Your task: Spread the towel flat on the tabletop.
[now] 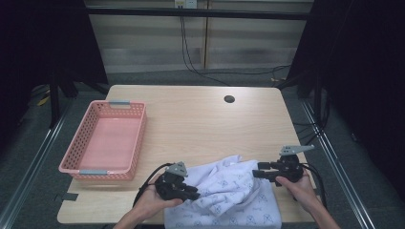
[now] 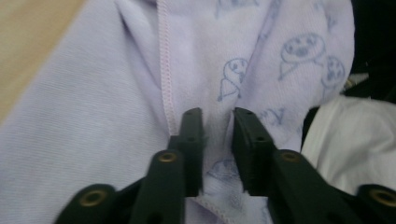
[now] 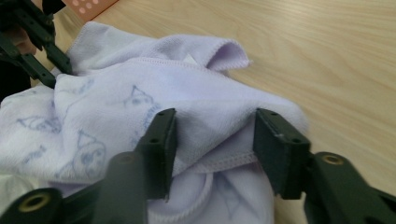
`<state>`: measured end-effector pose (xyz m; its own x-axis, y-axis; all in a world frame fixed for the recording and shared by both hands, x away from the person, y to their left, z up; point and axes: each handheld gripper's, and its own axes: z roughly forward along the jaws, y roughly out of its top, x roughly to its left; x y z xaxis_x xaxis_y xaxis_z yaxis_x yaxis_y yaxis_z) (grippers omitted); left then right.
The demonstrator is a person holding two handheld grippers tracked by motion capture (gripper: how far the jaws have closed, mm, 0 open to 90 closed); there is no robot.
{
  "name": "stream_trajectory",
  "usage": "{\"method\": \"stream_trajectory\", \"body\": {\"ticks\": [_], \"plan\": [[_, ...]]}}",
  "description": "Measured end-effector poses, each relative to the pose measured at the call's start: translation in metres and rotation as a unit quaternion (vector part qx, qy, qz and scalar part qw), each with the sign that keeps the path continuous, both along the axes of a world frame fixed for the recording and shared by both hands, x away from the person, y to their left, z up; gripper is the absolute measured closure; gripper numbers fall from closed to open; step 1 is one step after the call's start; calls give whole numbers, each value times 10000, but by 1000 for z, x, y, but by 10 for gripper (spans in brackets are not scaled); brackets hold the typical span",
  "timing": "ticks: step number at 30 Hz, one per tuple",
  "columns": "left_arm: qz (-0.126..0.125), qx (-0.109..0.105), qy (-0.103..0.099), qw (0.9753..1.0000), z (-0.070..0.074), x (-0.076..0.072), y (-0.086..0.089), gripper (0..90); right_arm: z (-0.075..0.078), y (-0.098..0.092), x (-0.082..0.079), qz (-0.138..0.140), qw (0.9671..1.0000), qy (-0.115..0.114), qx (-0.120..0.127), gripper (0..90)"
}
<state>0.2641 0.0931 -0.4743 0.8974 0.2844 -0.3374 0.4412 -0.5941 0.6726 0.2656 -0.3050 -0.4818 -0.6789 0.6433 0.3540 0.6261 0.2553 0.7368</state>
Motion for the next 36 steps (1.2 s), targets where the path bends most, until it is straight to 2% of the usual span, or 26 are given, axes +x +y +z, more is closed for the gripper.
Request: {"method": "stream_trajectory", "body": {"ticks": [1,2,3,4,5,7,8,9,12,15,16,18,20,21,23,24,25,26,27,28,31,33,34,36], "plan": [[81,-78,8,9999,2,2,0,667,-1,4,4,112,9999,10,18,671],[203,-148,-49,9997,6,5,-2,621,-1,6,6,141,9999,-6,29,726],[248,-200,-103,9994,8,7,-4,556,0,9,8,110,9999,-64,19,827],[248,-200,-103,9994,8,7,-4,513,1,10,9,158,9998,-88,72,873],[251,-373,-186,9988,13,13,-12,483,5,12,10,123,9997,-159,101,886],[364,-405,-205,9983,16,21,-25,403,13,14,12,95,9993,-284,219,892],[364,-405,-205,9983,16,21,-25,382,17,15,12,88,9990,-344,286,893],[343,-574,-161,9976,19,27,-37,372,24,17,12,116,9982,-427,396,894],[320,-900,-157,9953,27,33,-56,319,42,28,15,204,9961,-665,535,895],[284,-988,-182,9945,33,37,-70,285,57,45,21,319,9945,-828,557,894],[257,-1079,-164,9937,35,38,-74,279,60,49,23,353,9940,-849,599,894],[357,-1151,-167,9926,36,40,-79,280,64,60,28,443,9928,-890,663,894],[457,-1157,-117,9922,35,42,-80,297,65,67,31,506,9922,-891,717,894],[389,-1219,-68,9918,32,45,-81,469,66,76,34,581,9905,-905,854,891],[437,-1136,-184,9924,27,46,-79,725,66,81,35,622,9901,-894,882,875],[437,-1136,-184,9924,27,46,-79,814,66,81,35,622,9901,-894,882,875],[466,-1045,-259,9931,25,45,-77,814,66,82,35,644,9902,-874,874,831],[518,-945,-281,9938,25,44,-75,838,67,81,33,629,9903,-893,855,723],[499,-951,-205,9940,23,44,-68,838,67,79,33,608,9906,-904,829,705],[499,-951,-205,9940,23,44,-68,838,67,79,33,608,9906,-904,829,705],[535,-844,-247,9947,24,42,-52,840,68,66,30,425,9910,-948,839,649],[541,-800,-264,9950,24,39,-42,840,65,58,27,370,9923,-926,735,636],[541,-800,-264,9950,24,39,-42,840,65,58,27,370,9923,-926,735,636],[527,-805,-269,9950,25,36,-32,839,55,55,28,297,9948,-797,560,617]]}}
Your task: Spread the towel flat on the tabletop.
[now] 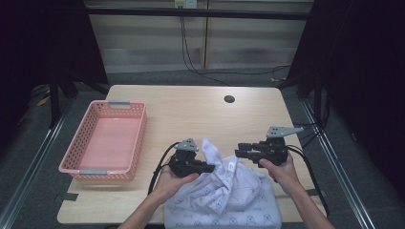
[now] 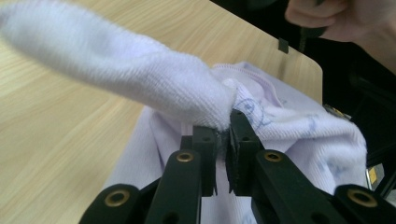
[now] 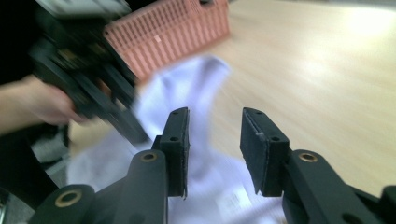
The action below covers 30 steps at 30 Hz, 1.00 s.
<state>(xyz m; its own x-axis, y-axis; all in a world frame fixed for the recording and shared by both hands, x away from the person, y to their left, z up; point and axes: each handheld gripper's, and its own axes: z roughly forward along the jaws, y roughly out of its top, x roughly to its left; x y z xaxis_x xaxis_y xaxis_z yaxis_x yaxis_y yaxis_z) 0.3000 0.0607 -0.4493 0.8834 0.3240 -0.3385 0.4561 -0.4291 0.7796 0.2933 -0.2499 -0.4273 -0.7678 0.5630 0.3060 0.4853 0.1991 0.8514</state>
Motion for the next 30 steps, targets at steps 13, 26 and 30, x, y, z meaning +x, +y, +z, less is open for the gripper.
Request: {"method": "stream_trajectory", "body": {"ticks": [13,26,30], "plan": [[-12,55,12,10000,-5,-4,18,825,-63,4,30,-148,9949,728,-682,442],[426,25,-239,9988,11,0,59,832,-22,-31,24,-668,9973,168,-264,843],[596,218,-304,9975,9,-1,70,856,-15,-45,23,-826,9960,125,-330,845]]}}
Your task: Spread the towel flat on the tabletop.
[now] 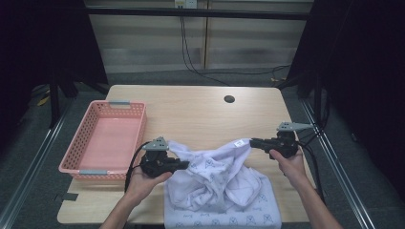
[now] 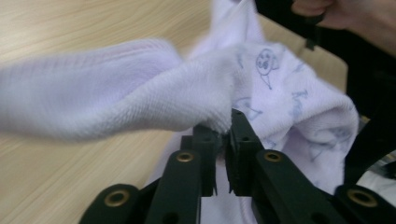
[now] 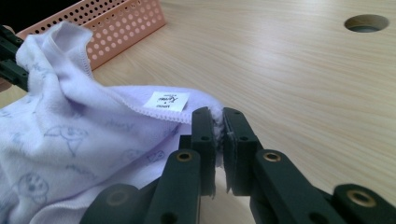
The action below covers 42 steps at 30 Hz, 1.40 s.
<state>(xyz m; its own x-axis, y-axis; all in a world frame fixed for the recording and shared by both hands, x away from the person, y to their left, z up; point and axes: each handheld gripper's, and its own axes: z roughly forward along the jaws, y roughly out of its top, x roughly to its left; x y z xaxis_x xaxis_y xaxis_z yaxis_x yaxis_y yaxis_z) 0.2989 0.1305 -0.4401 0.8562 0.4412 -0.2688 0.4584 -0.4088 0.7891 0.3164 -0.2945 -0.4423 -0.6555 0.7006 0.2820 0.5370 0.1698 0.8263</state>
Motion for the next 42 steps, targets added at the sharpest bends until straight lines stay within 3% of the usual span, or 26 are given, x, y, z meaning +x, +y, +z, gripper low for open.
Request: {"method": "stream_trajectory", "body": {"ticks": [1,7,11,13,15,17,19,21,23,26,27,30,34,35,39,42], "plan": [[31,58,7,10000,-2,-1,2,850,0,-5,-3,-90,9996,28,-271,844],[-203,263,219,9992,-17,-14,5,849,-14,-17,-23,42,9996,215,-200,831],[-355,100,337,9988,-16,-22,4,857,-13,-25,-33,75,9996,258,-54,808],[-443,57,379,9983,-16,-29,3,862,-12,-27,-39,94,9996,264,-94,823],[-562,50,388,9977,-12,-42,2,864,-10,-29,-47,187,9993,308,-9,827],[-674,-148,414,9968,-9,-54,5,864,-6,-30,-58,272,9992,276,33,827],[-709,-189,407,9965,-8,-61,6,863,-4,-30,-64,278,9992,289,20,826],[-739,-23,382,9965,-12,-64,7,839,-7,-28,-74,378,9985,384,-65,814],[-654,38,459,9968,-17,-62,7,738,-15,-27,-75,401,9979,500,-119,796],[-613,60,476,9970,-19,-57,8,659,-26,-27,-72,326,9976,602,-132,763],[-507,-29,475,9976,-15,-52,11,622,-32,-27,-68,320,9972,640,-194,706],[-330,-228,370,9985,-6,-43,17,579,-34,-29,-63,205,9976,648,-162,651],[-154,-453,363,9982,-3,-34,23,578,-34,-29,-62,180,9980,598,-127,613],[-66,-593,389,9975,-2,-29,27,576,-32,-30,-64,156,9984,531,-78,623],[190,-504,361,9979,-5,-21,28,585,-30,-31,-65,134,9989,441,-39,698],[249,-428,373,9981,-7,-17,26,601,-30,-29,-63,194,9988,452,-48,730]]}}
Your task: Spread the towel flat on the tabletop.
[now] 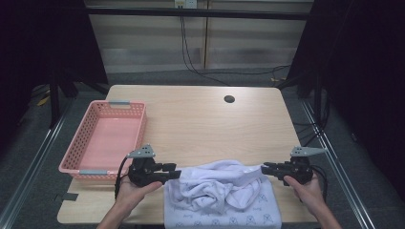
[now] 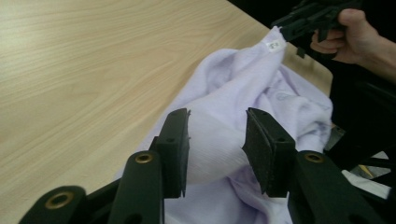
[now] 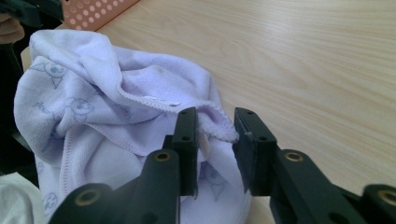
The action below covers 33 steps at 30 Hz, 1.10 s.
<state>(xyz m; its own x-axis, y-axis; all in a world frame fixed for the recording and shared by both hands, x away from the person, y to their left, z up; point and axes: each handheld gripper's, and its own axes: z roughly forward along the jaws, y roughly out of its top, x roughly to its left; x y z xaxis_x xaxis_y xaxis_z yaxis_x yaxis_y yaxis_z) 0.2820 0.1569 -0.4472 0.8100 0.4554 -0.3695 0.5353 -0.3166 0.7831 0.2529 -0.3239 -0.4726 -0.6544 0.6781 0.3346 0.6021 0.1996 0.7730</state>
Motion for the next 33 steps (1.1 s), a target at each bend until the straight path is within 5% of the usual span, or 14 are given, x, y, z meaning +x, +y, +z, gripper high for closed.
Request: {"method": "stream_trajectory", "body": {"ticks": [3,8,10,12,13,14,18,21,25,30,33], "plan": [[120,352,-44,9993,-10,11,-8,540,0,3,2,20,10000,-50,-34,830],[232,422,86,9988,-16,19,-7,448,6,2,3,-22,9998,-176,20,846],[163,447,293,9984,-22,22,-11,419,7,1,3,-48,9998,-194,37,846],[-61,779,367,9963,-35,19,-24,391,9,0,3,-50,9997,-245,49,847],[-61,779,367,9963,-35,19,-24,400,9,0,3,-50,9997,-245,49,847],[-206,1017,339,9940,-41,15,-32,433,12,-1,2,-69,9996,-272,34,849],[-414,1112,153,9928,-42,6,-37,854,15,-4,0,-107,9993,-341,54,850],[-391,765,141,9962,-30,6,-30,886,24,-10,-5,-176,9988,-443,123,852],[-185,365,-127,9991,-7,6,-15,888,38,-17,-10,-283,9973,-644,209,853],[39,17,-315,9995,16,14,-7,888,58,-23,-8,-366,9951,-889,238,853],[111,-112,-713,9973,48,21,-9,888,79,-23,-2,-411,9921,-1150,280,854]]}}
